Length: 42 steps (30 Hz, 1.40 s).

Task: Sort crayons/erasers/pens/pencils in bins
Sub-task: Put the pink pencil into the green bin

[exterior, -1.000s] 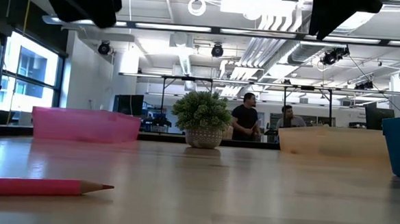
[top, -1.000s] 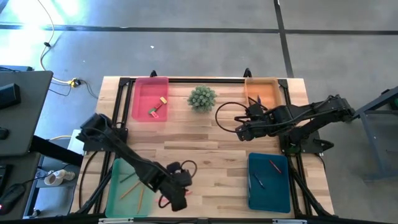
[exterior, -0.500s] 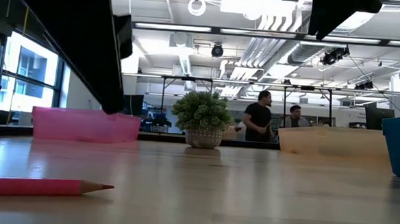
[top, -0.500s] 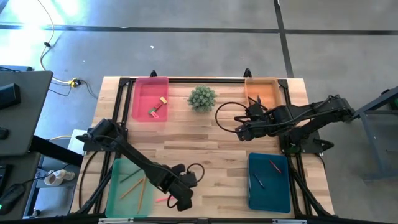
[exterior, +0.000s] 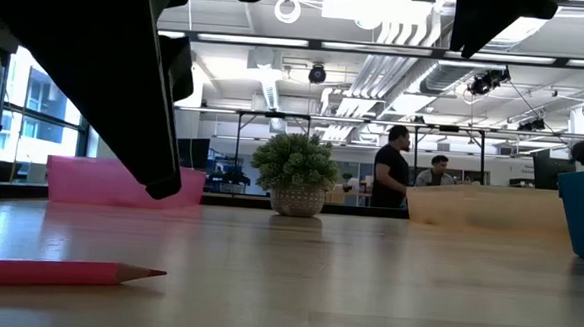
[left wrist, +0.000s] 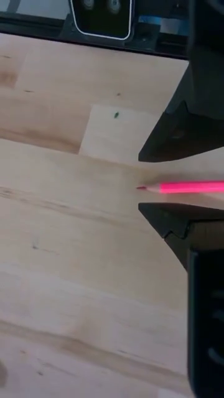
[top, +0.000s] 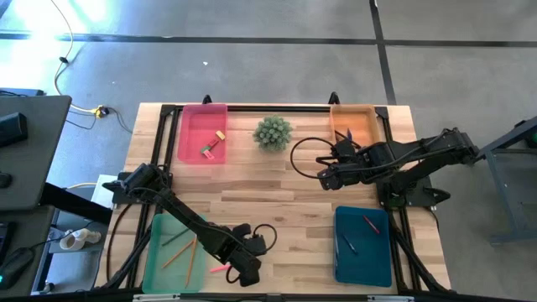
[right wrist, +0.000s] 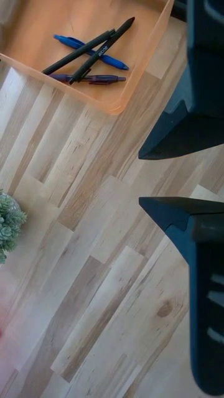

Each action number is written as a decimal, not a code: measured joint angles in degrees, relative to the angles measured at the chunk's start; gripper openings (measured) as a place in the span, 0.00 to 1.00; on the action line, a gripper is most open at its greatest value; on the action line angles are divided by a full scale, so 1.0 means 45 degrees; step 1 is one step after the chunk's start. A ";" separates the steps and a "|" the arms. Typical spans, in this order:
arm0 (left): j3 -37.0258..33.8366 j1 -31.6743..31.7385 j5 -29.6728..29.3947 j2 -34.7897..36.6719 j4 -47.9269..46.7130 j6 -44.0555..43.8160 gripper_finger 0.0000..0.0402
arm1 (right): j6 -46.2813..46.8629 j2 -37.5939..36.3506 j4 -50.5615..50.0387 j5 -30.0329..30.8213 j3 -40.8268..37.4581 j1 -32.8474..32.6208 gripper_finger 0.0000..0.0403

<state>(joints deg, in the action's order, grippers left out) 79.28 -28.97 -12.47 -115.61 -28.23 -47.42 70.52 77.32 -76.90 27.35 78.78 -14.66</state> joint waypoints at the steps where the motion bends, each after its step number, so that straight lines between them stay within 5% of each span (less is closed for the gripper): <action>1: 0.0000 0.0000 0.0047 -0.0018 0.0036 0.0060 0.25 | 0.0000 0.0000 0.0000 0.0004 0.0000 0.0000 0.24; 26: 0.0091 -0.0338 -0.0411 -0.1466 0.0064 0.0051 0.24 | 0.0000 0.0006 0.0011 0.0010 0.0000 0.0000 0.24; 42: 0.0093 -0.0549 -0.1176 -0.1651 -0.0189 0.0694 0.01 | 0.0000 0.0010 0.0010 0.0317 0.0000 0.0000 0.24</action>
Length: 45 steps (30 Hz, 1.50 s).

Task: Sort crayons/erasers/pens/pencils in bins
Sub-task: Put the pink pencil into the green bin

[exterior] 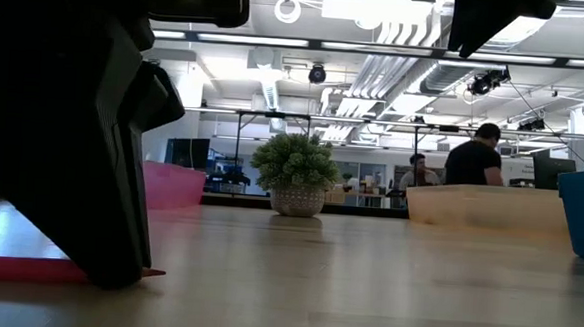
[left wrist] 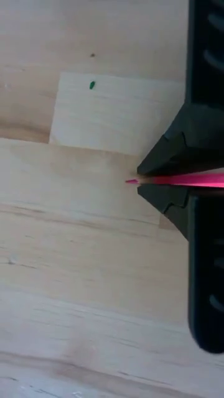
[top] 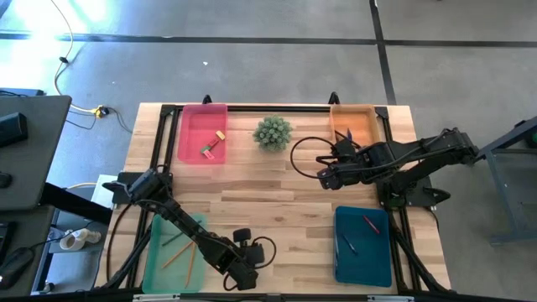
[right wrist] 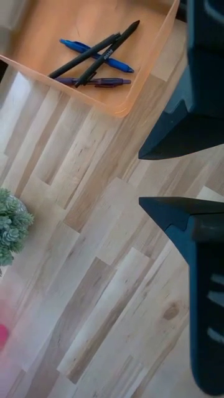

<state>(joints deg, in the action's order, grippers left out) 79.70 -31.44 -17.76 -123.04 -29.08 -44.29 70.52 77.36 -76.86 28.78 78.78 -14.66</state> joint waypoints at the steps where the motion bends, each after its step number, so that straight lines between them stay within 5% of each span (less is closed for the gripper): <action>1: 0.0000 0.0000 0.0010 0.0000 0.0000 0.0000 0.01 | 0.0000 0.0000 0.0000 0.0004 0.0000 -0.0003 0.24; 45: 0.2584 0.0078 0.0217 -0.0174 -0.3080 -0.0289 0.00 | -0.0345 -0.0005 -0.0058 0.0004 0.0000 0.0000 0.24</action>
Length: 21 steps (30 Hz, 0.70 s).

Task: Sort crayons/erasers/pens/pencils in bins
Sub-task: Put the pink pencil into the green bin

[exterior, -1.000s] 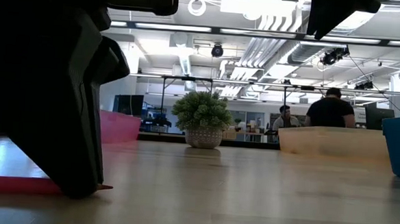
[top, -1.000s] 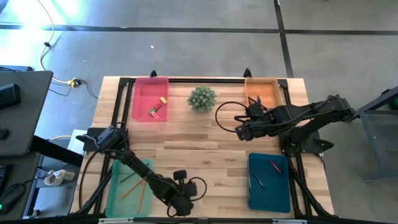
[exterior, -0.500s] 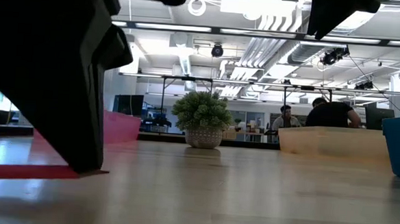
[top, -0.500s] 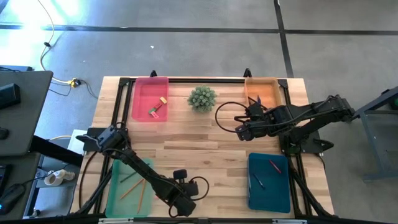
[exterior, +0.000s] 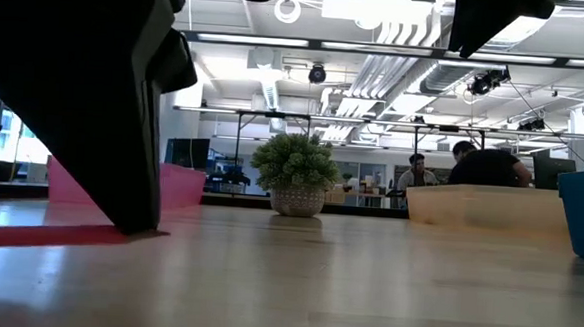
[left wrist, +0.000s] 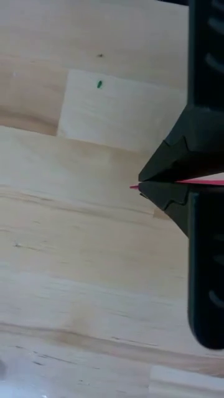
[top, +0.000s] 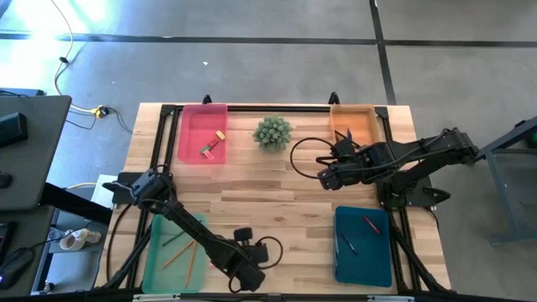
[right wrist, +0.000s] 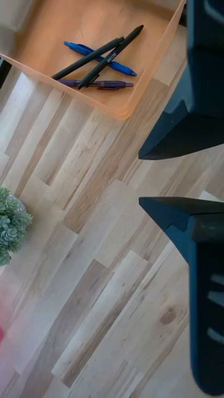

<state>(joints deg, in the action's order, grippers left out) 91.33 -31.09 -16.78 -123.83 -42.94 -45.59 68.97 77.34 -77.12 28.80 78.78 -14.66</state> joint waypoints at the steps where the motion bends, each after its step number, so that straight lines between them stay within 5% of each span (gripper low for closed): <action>1: 0.0000 0.0000 0.0062 0.0063 -0.0109 -0.0075 0.00 | 0.0000 0.0000 0.0000 0.0000 0.0000 -0.0004 0.24; 14: 0.0024 0.0123 -0.0160 0.0987 -0.0676 -0.0168 0.00 | -0.0004 -0.0005 0.0057 -0.0006 0.0000 -0.0006 0.24; 21: 0.0024 0.0117 -0.0217 0.1004 -0.0803 -0.0168 0.00 | -0.1786 0.0009 0.1833 -0.0775 -0.0082 -0.0799 0.24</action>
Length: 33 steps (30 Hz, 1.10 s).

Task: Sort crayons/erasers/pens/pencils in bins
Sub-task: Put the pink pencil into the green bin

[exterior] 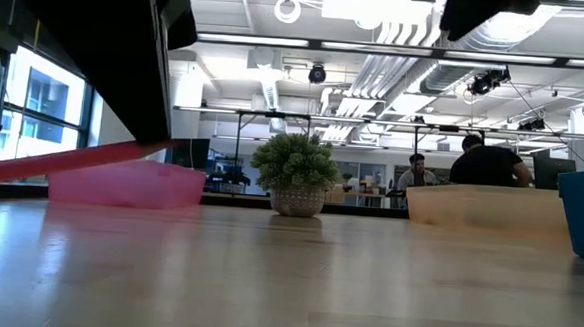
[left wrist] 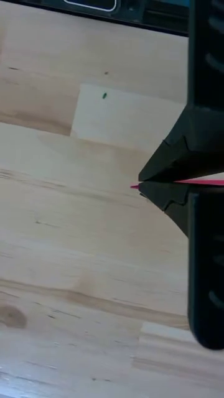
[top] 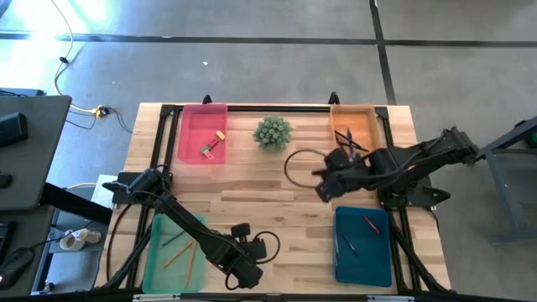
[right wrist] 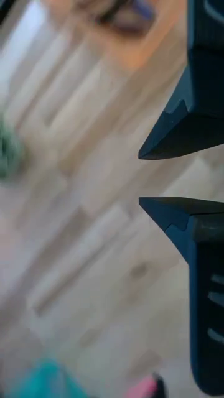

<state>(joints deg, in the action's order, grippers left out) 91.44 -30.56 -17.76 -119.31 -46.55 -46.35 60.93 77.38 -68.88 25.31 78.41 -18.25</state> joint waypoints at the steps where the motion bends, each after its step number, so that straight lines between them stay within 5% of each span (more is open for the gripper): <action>1: 0.0000 -0.0001 0.0000 0.0000 -0.0020 0.0000 0.00 | -0.0208 0.0019 0.0458 -0.0034 -0.0130 -0.0267 0.24; 9: 0.0000 0.0001 -0.0060 0.0000 -0.0046 0.0000 0.00 | 0.0611 0.0039 0.3368 -0.0016 -0.2136 -0.2836 0.24; 22: 0.0000 0.0004 -0.0097 0.0003 -0.0041 0.0000 0.00 | 0.0783 0.1288 1.6343 0.1946 -0.6880 -0.5117 0.24; 27: 0.0000 0.0040 -0.0102 0.0005 -0.0030 0.0016 0.00 | 0.0693 0.3369 1.8656 0.1924 -0.6586 -0.5319 0.24; 33: 0.0000 0.0067 -0.0194 0.0005 0.0001 0.0107 0.00 | -0.0270 0.5906 1.8743 0.1905 -0.4890 -0.5640 0.24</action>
<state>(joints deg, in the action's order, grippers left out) 91.44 -30.26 -18.63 -119.28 -46.55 -45.87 59.72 103.96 15.47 33.88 56.41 -43.63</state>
